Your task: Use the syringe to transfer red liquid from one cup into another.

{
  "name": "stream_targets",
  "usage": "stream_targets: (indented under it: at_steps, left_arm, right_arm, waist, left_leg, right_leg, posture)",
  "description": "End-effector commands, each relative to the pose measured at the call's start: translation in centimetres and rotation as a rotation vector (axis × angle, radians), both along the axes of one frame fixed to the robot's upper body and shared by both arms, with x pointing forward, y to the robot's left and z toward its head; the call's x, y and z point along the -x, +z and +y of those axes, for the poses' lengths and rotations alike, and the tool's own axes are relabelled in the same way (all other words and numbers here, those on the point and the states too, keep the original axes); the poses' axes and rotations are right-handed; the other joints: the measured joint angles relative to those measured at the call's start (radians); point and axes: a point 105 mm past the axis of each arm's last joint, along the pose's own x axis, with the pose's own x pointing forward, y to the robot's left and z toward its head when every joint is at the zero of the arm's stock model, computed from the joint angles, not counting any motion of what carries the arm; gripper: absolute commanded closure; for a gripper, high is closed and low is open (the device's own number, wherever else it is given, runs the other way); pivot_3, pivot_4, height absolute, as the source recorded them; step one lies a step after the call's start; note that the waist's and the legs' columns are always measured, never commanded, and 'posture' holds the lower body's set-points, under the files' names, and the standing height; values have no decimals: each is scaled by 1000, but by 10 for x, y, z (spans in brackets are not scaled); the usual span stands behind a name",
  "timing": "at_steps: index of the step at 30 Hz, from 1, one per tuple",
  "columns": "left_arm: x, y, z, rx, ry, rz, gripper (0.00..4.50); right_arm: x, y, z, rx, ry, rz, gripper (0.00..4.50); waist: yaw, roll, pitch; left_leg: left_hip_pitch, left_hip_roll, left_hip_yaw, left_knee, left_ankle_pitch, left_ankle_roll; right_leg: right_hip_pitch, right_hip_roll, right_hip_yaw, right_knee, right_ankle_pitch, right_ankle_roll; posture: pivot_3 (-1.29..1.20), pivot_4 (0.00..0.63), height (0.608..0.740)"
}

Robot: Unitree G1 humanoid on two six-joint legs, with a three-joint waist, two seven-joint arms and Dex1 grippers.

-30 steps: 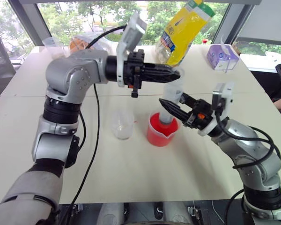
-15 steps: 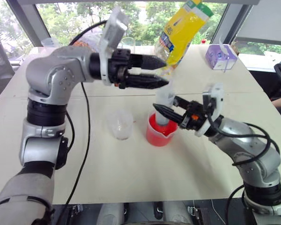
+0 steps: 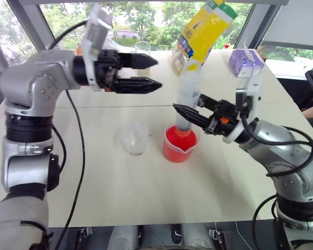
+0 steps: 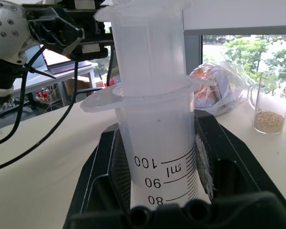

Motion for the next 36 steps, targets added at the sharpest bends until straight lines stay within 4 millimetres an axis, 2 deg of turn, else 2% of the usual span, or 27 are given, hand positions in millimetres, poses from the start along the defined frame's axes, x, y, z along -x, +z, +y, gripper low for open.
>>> stream_targets:
  at_steps: [1,4,7,10,14,17,21,31,36]
  left_arm:
    - [1,15,14,23,44,-74,221]
    - [4,25,22,43,51,-96,221]
    - [18,51,30,121,21,-125,221]
    - [29,69,38,165,24,-150,221]
    - [38,73,39,164,28,-150,221]
    - [42,65,35,130,33,-138,221]
    - [42,48,31,78,58,-115,221]
    - [34,20,30,-34,119,-118,221]
    - [34,13,29,-51,117,-109,221]
  right_arm:
    - [10,35,4,-40,63,-95,3057]
    - [12,49,12,-66,123,-101,3057]
    - [6,58,30,-125,226,-61,3057]
    - [-3,47,51,-121,298,-22,3057]
    - [-12,29,72,-110,357,13,3057]
    - [-18,8,84,-84,376,30,3057]
    - [-21,-8,91,-57,384,32,3057]
    - [-22,-20,102,-44,391,31,3057]
    - [-24,-23,104,-34,383,28,3057]
  waist:
    - [1,0,0]
    - [1,0,0]
    - [-1,0,0]
    - [-9,-1,0]
    - [-17,-1,0]
    - [-19,-1,0]
    - [-20,-1,0]
    - [-20,-1,0]
    - [-20,-1,1]
  left_leg:
    - [0,0,0,0,0,0]
    - [0,0,0,0,0,0]
    - [0,0,1,0,0,0]
    - [0,1,1,0,0,0]
    - [0,1,1,0,0,0]
    - [0,1,1,0,0,0]
    - [0,1,2,0,0,0]
    - [2,1,3,0,2,-3]
    - [3,1,4,0,3,-4]
  right_leg:
    - [0,0,0,0,0,0]
    - [0,0,0,0,0,0]
    - [0,0,0,0,0,0]
    - [0,0,0,0,0,0]
    - [0,-1,0,0,0,0]
    - [0,-1,1,1,0,0]
    - [-1,-2,2,1,0,0]
    - [-2,-1,3,6,0,0]
    - [-2,-1,4,9,0,0]
  posture:
    - [0,150,740]
    - [0,150,740]
    - [0,150,740]
    - [0,150,740]
    - [0,150,740]
    - [0,150,740]
    - [0,150,740]
    - [0,150,740]
    - [0,150,740]
